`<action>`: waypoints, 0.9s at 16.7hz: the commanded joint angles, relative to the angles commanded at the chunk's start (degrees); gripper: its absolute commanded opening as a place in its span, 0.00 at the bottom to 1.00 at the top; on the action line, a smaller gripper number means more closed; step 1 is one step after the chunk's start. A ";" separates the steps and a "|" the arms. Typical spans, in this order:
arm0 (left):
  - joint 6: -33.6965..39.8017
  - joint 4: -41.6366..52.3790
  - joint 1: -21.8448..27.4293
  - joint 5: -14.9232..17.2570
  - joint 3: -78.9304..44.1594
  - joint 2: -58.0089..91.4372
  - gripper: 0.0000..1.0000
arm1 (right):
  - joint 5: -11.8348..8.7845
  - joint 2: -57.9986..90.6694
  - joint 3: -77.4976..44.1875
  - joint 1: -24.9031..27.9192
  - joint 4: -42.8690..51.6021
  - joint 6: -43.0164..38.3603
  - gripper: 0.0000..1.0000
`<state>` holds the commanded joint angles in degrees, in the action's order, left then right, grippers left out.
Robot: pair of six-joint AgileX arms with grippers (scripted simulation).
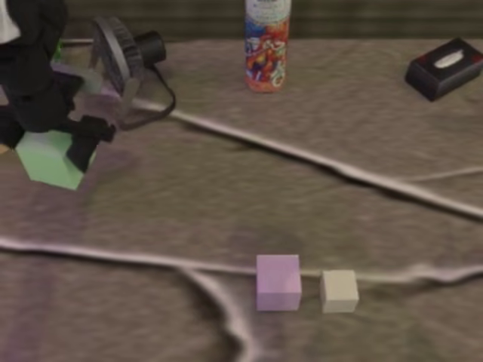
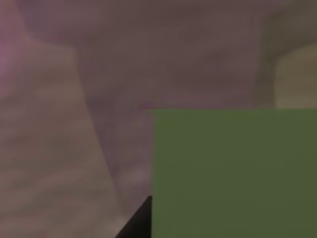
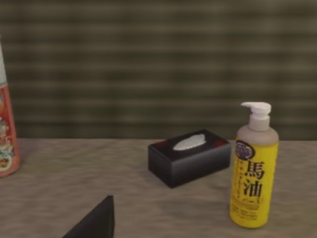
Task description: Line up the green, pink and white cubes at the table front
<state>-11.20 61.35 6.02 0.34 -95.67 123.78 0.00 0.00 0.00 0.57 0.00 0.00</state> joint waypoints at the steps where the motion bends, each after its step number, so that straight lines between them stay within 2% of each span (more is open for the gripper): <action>1: 1.83 -0.19 1.41 0.04 0.91 -0.82 0.00 | 0.00 0.00 0.00 0.00 0.00 0.00 1.00; 4: 10.92 -0.95 7.56 0.06 5.25 -4.48 0.00 | 0.00 0.00 0.00 0.00 0.00 0.00 1.00; 11: 40.10 -3.29 25.23 -0.15 19.16 -15.86 0.00 | 0.00 0.00 0.00 0.00 0.00 0.00 1.00; 15: 48.06 -4.19 31.26 -0.26 24.22 -20.02 0.00 | 0.00 0.00 0.00 0.00 0.00 0.00 1.00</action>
<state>36.87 57.16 37.28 0.07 -71.44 103.76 0.00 0.00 0.00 0.57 0.00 0.00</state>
